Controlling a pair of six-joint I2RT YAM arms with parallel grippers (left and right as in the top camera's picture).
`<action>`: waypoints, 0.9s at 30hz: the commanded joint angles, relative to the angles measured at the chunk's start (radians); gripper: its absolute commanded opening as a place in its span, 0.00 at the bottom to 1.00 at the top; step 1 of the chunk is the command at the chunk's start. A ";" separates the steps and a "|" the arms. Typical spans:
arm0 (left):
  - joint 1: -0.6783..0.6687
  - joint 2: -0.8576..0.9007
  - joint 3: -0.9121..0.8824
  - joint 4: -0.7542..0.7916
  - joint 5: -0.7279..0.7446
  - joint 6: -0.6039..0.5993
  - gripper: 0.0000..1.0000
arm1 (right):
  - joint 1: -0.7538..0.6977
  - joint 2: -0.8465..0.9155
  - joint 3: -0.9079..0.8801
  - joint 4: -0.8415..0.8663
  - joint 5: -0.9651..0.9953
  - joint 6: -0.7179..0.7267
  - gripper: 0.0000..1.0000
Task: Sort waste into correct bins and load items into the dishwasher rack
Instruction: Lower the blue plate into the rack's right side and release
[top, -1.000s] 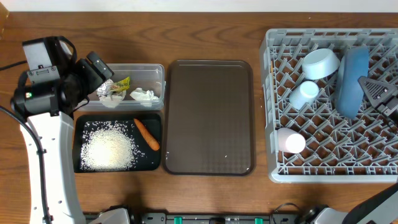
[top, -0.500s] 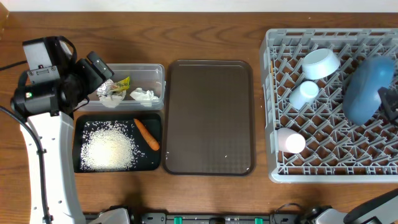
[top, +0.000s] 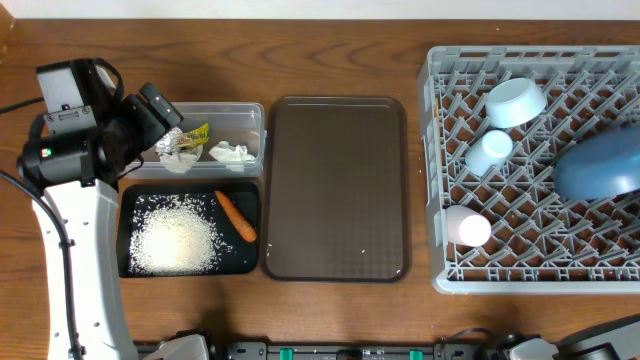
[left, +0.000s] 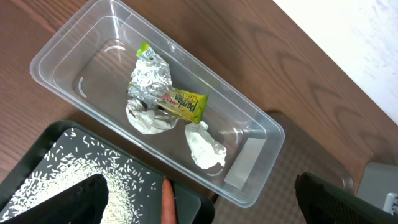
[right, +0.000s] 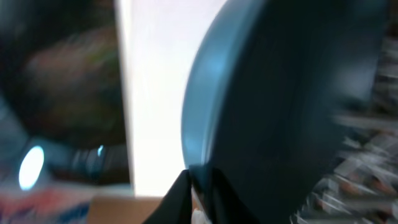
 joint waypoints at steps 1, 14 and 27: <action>0.003 -0.003 -0.007 -0.003 -0.016 0.009 0.98 | -0.039 0.011 -0.016 -0.036 0.129 0.007 0.18; 0.003 -0.003 -0.007 -0.003 -0.016 0.009 0.98 | -0.096 -0.150 -0.016 -0.209 0.308 -0.083 0.44; 0.003 -0.003 -0.007 -0.003 -0.016 0.009 0.98 | 0.066 -0.459 -0.016 -0.217 0.562 -0.165 0.44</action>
